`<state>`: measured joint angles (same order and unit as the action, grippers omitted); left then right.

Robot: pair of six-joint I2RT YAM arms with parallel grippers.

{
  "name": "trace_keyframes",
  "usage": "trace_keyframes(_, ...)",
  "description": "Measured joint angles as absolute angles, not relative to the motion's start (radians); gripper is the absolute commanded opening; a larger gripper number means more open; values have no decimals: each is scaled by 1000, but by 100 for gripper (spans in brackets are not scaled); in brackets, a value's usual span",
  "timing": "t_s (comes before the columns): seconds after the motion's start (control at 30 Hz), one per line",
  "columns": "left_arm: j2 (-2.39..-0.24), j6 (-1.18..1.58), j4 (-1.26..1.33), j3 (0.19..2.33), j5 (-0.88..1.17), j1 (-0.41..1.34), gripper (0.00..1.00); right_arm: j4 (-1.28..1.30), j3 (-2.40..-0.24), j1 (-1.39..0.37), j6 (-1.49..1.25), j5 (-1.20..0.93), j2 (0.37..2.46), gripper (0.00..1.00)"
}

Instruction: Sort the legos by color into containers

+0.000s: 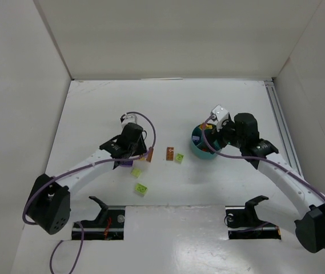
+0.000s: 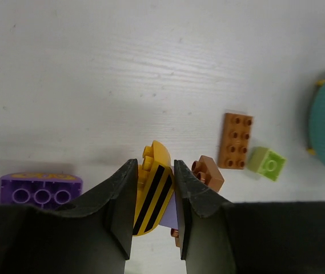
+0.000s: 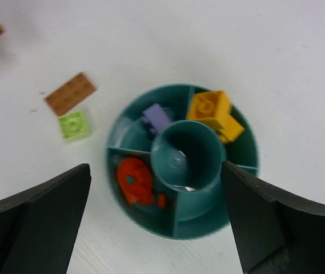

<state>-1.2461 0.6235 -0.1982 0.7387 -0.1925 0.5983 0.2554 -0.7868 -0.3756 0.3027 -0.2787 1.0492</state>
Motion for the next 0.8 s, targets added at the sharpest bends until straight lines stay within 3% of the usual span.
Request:
trace_keyframes(0.27, -1055, 691, -34, 734, -335, 810, 0, 131, -778, -548, 126, -413, 1087, 99)
trace_keyframes(0.6, -1024, 739, 147, 734, -514, 979, 0, -63, -792, -660, -135, -453, 1159, 99)
trace_keyframes(0.73, -1025, 746, 182, 734, -576, 1031, 0, -105, -802, -684, -198, -443, 1158, 93)
trace_keyframes(0.8, -1025, 747, 198, 734, -609, 1054, 0, -124, -802, -693, -222, -435, 1158, 82)
